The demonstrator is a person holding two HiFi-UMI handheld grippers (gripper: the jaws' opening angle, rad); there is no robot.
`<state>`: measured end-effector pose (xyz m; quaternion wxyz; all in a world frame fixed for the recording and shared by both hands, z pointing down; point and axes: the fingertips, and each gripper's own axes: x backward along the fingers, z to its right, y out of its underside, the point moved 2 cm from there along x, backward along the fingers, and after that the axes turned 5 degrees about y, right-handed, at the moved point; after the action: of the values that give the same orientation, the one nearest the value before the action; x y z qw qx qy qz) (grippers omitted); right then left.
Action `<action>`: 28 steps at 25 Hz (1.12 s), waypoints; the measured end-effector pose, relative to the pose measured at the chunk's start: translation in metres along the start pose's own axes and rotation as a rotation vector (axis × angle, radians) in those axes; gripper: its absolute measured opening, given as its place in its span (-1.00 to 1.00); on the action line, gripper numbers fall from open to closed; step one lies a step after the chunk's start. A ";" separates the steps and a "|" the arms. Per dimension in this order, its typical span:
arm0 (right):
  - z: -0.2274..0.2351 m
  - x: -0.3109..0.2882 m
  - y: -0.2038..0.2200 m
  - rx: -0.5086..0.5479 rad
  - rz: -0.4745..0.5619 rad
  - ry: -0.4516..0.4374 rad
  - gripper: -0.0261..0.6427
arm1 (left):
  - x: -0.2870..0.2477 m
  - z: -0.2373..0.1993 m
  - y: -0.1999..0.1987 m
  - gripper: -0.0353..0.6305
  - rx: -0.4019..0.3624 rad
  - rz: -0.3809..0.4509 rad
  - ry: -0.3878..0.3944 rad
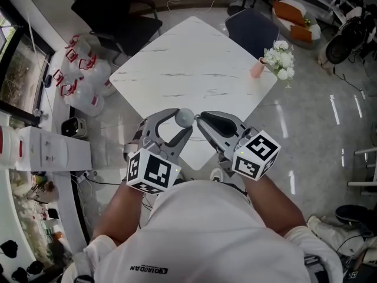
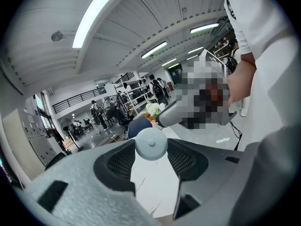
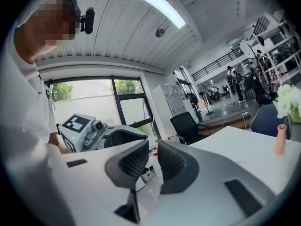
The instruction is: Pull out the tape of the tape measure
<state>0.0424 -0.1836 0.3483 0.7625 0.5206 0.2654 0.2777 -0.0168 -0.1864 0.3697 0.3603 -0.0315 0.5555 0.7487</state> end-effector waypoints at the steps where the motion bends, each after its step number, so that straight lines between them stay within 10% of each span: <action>1: -0.001 -0.001 0.000 -0.012 -0.002 -0.007 -0.75 | 0.000 0.000 0.000 -0.23 -0.003 0.000 0.001; 28: 0.022 0.023 -0.025 -0.004 0.097 0.076 -0.86 | 0.011 -0.027 -0.004 -0.23 -0.030 -0.003 -0.078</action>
<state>0.0773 -0.1897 0.3291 0.7384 0.5205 0.2680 0.3346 -0.0320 -0.2039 0.3513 0.3823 -0.0088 0.5297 0.7571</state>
